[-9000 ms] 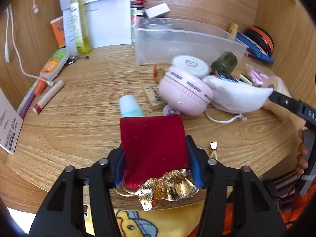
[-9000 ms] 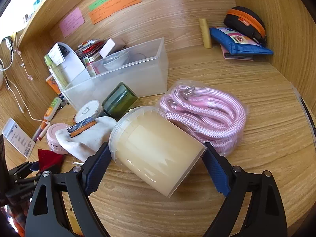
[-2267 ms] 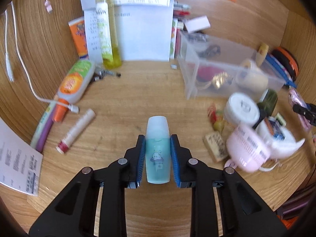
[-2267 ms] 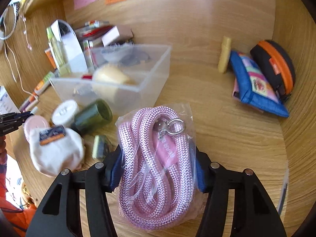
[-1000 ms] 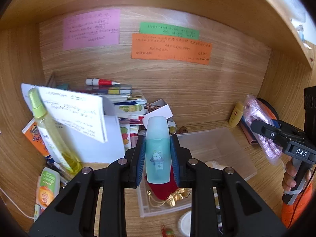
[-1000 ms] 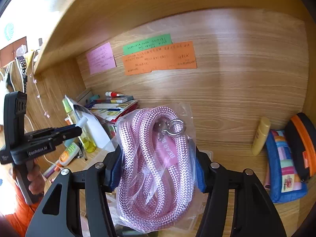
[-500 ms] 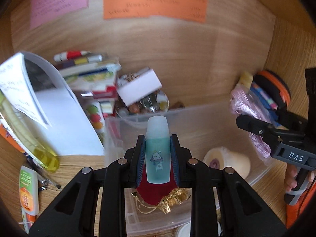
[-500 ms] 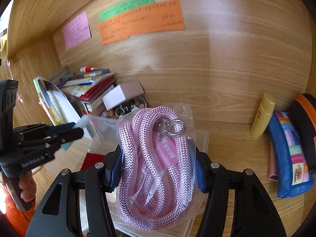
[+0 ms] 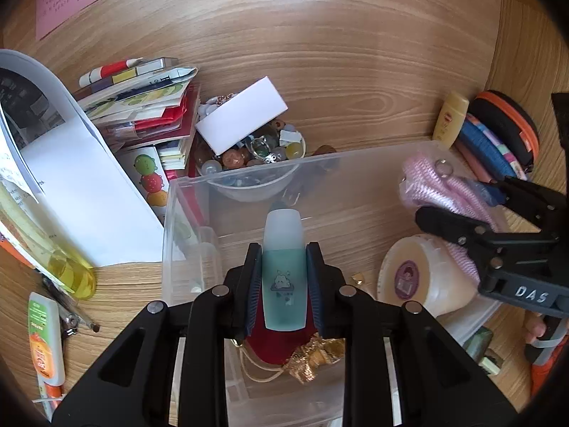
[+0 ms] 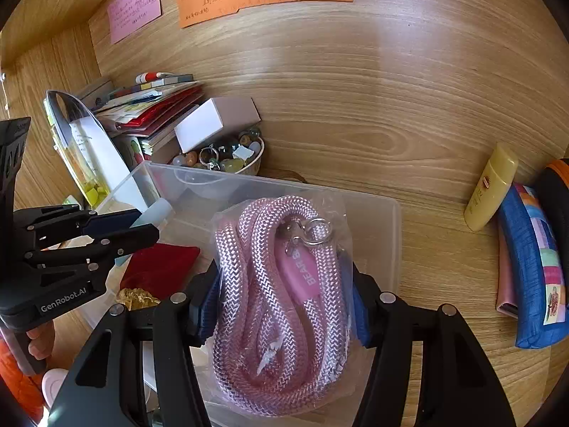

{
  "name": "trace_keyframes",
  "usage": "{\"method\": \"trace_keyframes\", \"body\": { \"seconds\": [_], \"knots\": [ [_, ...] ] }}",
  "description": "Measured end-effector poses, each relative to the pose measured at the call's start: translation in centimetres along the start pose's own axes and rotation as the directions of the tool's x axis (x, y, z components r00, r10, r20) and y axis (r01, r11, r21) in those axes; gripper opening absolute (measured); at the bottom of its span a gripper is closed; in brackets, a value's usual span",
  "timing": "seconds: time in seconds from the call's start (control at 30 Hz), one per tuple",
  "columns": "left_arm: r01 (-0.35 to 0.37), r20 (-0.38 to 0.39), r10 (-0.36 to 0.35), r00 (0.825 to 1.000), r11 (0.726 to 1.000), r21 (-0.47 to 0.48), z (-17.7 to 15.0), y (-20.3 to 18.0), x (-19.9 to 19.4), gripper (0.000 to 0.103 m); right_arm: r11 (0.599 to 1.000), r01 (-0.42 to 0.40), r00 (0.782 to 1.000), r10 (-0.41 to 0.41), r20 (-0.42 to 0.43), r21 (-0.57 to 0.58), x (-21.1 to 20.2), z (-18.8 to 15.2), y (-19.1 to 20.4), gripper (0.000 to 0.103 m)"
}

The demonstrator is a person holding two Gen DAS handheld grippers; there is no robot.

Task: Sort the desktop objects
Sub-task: 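Drop the blue bottle into the bin with the left gripper while the right drops the rope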

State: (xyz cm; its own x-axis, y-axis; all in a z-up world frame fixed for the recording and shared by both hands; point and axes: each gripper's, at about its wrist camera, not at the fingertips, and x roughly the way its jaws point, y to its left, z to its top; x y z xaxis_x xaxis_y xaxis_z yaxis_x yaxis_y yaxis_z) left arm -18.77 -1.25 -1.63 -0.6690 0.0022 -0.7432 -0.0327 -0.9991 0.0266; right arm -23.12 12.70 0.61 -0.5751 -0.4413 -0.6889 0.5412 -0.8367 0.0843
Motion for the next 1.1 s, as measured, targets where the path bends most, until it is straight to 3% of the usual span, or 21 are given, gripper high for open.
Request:
{"method": "trace_keyframes", "body": {
  "seconds": [0.43,0.57,0.67,0.73,0.87,1.1],
  "knots": [
    [-0.035,-0.042,0.037,0.998,0.999,0.039,-0.3,-0.8,1.5,0.025,1.000,0.028,1.000,-0.028,-0.014,-0.002,0.4,0.0,0.1,0.059],
    [-0.035,-0.034,0.036,0.999,0.999,0.042,-0.3,-0.9,1.3,0.025,0.999,0.042,0.999,-0.043,-0.011,-0.011,0.3,0.0,0.2,0.069],
    [-0.035,-0.009,0.036,0.999,0.998,0.052,-0.3,-1.1,0.4,0.025,0.999,0.040,0.999,-0.040,0.006,-0.025,-0.1,-0.1,0.6,0.070],
    [-0.030,0.005,0.030,1.000,0.998,0.052,-0.2,-1.1,-0.1,0.028,0.998,0.046,0.999,-0.046,0.015,-0.037,-0.3,-0.1,0.8,0.072],
    [-0.023,0.055,0.020,0.998,0.999,0.046,0.0,-0.8,-1.5,0.048,0.997,0.057,0.998,-0.055,0.044,-0.051,-1.0,-0.1,1.2,0.081],
    [-0.041,0.109,0.040,0.993,0.999,0.012,0.6,0.1,-2.7,0.055,0.996,0.040,0.996,-0.033,0.085,-0.074,-2.9,0.5,1.8,0.082]
  ]
}}
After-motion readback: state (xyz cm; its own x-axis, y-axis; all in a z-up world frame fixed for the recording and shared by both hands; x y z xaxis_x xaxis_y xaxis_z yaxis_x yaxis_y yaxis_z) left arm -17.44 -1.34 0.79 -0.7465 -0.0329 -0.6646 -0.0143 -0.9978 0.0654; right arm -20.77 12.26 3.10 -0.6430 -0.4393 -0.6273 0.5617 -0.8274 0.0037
